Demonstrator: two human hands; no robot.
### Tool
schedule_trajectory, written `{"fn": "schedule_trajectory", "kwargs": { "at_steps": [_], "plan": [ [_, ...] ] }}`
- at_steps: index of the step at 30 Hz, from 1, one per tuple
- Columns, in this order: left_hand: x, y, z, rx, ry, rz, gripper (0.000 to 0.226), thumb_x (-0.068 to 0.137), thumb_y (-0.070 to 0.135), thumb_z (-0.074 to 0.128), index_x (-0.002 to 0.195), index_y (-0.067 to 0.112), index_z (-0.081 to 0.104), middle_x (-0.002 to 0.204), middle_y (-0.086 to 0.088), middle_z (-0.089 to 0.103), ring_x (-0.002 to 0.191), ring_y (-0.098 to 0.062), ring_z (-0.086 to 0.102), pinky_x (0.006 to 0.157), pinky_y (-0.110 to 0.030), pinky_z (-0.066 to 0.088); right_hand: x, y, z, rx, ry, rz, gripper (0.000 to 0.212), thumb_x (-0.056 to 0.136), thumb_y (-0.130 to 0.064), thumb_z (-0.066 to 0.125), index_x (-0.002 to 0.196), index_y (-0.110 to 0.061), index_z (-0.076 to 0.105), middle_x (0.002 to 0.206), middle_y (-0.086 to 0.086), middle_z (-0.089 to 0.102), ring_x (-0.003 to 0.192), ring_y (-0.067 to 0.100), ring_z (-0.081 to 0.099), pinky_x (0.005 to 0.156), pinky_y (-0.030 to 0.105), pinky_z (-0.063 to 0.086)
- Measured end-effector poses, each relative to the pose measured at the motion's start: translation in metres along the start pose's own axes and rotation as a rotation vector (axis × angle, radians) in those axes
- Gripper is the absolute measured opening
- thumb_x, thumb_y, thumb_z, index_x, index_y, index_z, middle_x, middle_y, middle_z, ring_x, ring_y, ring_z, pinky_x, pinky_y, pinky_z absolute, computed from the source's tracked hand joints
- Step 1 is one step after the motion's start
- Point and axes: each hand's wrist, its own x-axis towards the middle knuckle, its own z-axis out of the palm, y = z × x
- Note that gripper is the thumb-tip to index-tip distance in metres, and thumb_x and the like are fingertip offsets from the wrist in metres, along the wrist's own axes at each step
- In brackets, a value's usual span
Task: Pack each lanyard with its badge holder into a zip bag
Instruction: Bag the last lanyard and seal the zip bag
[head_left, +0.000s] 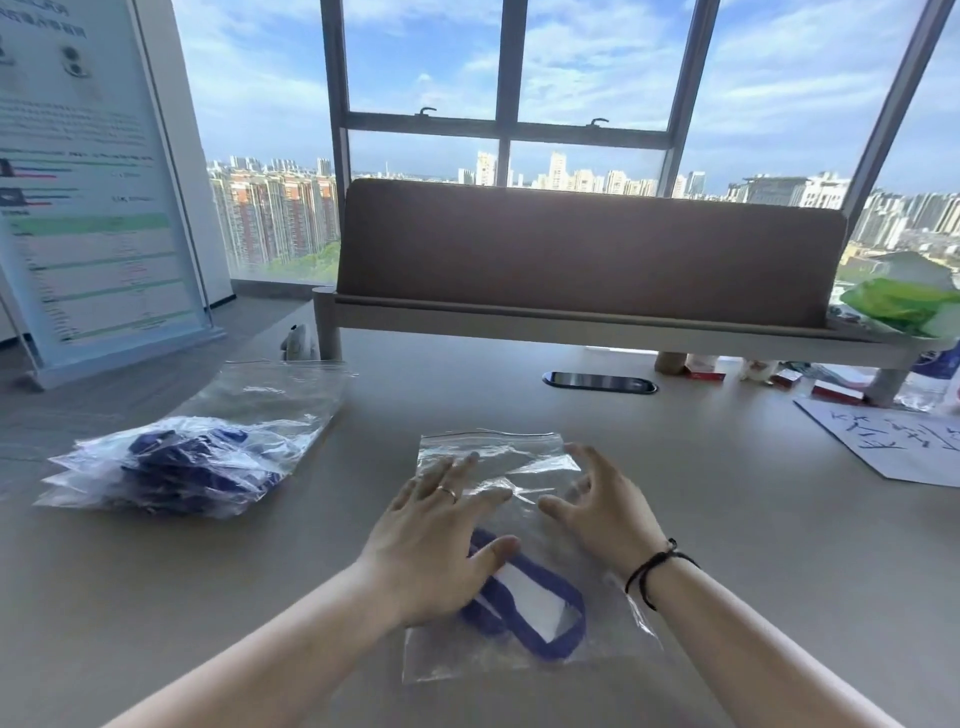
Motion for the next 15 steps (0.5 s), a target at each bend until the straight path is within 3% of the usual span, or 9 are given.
{"fn": "schedule_trajectory", "kwargs": {
  "at_steps": [2, 5, 11, 15],
  "plan": [
    [0.001, 0.005, 0.007, 0.060, -0.127, 0.063, 0.064, 0.097, 0.068, 0.023, 0.155, 0.045, 0.012, 0.167, 0.012, -0.006, 0.153, -0.012, -0.012, 0.125, -0.039, -0.002, -0.007, -0.001, 0.002, -0.188, -0.027, -0.091, 0.051, 0.080, -0.055, 0.070, 0.127, -0.040, 0.055, 0.110, -0.012, 0.064, 0.102, 0.014, 0.064, 0.083, 0.030, 0.050],
    [0.005, 0.006, 0.017, 0.108, -0.249, 0.063, 0.064, 0.098, 0.067, 0.017, 0.157, 0.043, 0.006, 0.167, 0.012, -0.003, 0.154, -0.013, -0.009, 0.125, -0.039, -0.005, -0.011, 0.004, 0.007, -0.311, -0.043, -0.153, 0.037, 0.085, -0.060, 0.061, 0.113, -0.037, 0.065, 0.116, -0.012, 0.060, 0.103, 0.017, 0.064, 0.082, 0.031, 0.050],
    [0.005, 0.004, 0.022, 0.184, -0.233, 0.072, 0.068, 0.096, 0.070, 0.013, 0.157, 0.042, 0.002, 0.167, 0.011, -0.002, 0.154, -0.017, -0.008, 0.125, -0.040, -0.003, -0.016, 0.012, 0.016, -0.405, 0.076, -0.259, 0.028, 0.096, -0.041, 0.048, 0.105, -0.021, 0.065, 0.113, -0.007, 0.062, 0.093, 0.023, 0.067, 0.074, 0.037, 0.053],
    [0.002, 0.001, 0.021, -0.034, -0.169, -0.038, 0.069, 0.092, 0.075, 0.024, 0.155, 0.049, 0.010, 0.166, 0.014, -0.009, 0.152, -0.020, -0.021, 0.124, -0.042, -0.006, -0.015, 0.013, 0.014, -0.337, 0.082, -0.276, 0.025, 0.097, -0.032, 0.050, 0.110, -0.022, 0.067, 0.119, -0.010, 0.062, 0.097, 0.024, 0.066, 0.079, 0.038, 0.054]
  ]
}}
